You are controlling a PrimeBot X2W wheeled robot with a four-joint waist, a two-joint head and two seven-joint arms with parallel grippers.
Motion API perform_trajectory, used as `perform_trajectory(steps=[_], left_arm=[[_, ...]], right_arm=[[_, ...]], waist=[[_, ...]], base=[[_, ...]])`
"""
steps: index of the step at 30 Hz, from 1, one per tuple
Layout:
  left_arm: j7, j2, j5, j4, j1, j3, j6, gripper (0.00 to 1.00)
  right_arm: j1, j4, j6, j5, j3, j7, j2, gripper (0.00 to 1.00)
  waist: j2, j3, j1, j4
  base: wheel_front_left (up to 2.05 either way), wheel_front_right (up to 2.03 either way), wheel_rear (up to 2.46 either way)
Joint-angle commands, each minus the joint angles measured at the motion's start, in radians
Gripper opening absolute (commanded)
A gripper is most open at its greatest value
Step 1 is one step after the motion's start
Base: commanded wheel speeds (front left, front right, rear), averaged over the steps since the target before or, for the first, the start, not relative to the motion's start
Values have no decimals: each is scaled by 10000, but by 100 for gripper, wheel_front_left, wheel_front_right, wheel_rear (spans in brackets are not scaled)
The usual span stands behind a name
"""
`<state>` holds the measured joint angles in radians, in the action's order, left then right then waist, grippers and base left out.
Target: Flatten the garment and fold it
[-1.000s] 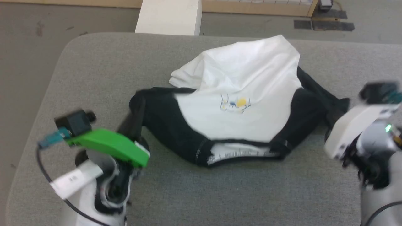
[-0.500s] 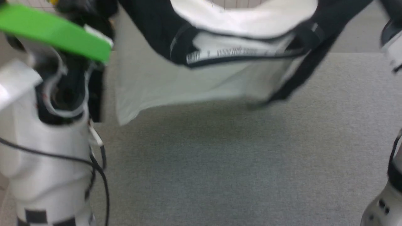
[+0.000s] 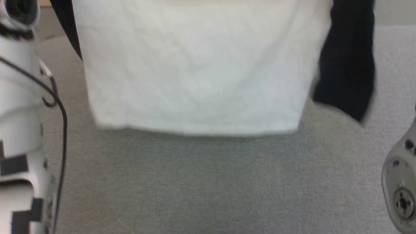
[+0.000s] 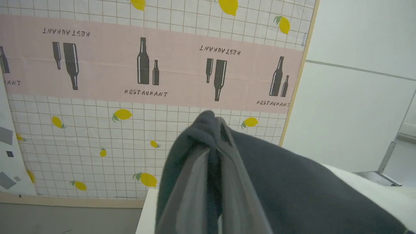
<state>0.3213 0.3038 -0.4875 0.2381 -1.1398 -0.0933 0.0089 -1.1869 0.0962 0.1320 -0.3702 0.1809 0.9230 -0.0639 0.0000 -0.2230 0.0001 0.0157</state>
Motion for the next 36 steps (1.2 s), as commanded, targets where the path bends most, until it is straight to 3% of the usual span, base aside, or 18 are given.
perform_trajectory(steps=[1,5,12,21,27,31,33,34,36], left_arm=[[-97,208,339,263,-535,-151,-39,0],[-452,435,906,1197,-1836,-396,-38,0],[-1650,244,1334,2807,-3558,-630,-56,0],[-2856,198,1267,4217,-3426,-723,-402,0],[-3729,72,1031,4691,-2317,-742,-668,0],[-4380,-211,598,4527,-1194,-656,-905,0],[-4730,-378,374,4263,-242,-596,-952,0],[-4941,-555,141,3905,1286,-603,-979,0],[-4994,-686,-109,3587,2470,-493,-885,0]], right_arm=[[-525,255,-13,205,-50,-145,27,0],[-1852,1195,-13,935,-72,-773,71,0],[-3522,2649,-13,2180,-164,-2359,108,0],[-3366,3911,-13,1415,-525,-3100,134,0],[-1906,3679,-13,739,-718,-3263,105,0],[-124,2886,-13,262,-1026,-3338,-313,0],[1199,2264,-13,42,-1321,-3485,-662,0],[3046,1548,-13,-576,-1120,-3532,-687,0],[4365,1062,-13,-841,-1003,-3468,-648,0]], waist=[[0,-870,-1,399],[0,-1691,-1,626],[0,-2603,-1,707],[0,-3028,-1,620],[0,-2783,-1,341],[0,-2263,-1,38],[0,-1838,-1,-107],[0,-1227,-1,-234],[0,-813,-1,-272]], base=[[0,0,0],[0,0,0],[0,0,0],[0,0,0],[0,0,0],[0,0,0],[0,0,0],[0,0,0],[0,0,0]])
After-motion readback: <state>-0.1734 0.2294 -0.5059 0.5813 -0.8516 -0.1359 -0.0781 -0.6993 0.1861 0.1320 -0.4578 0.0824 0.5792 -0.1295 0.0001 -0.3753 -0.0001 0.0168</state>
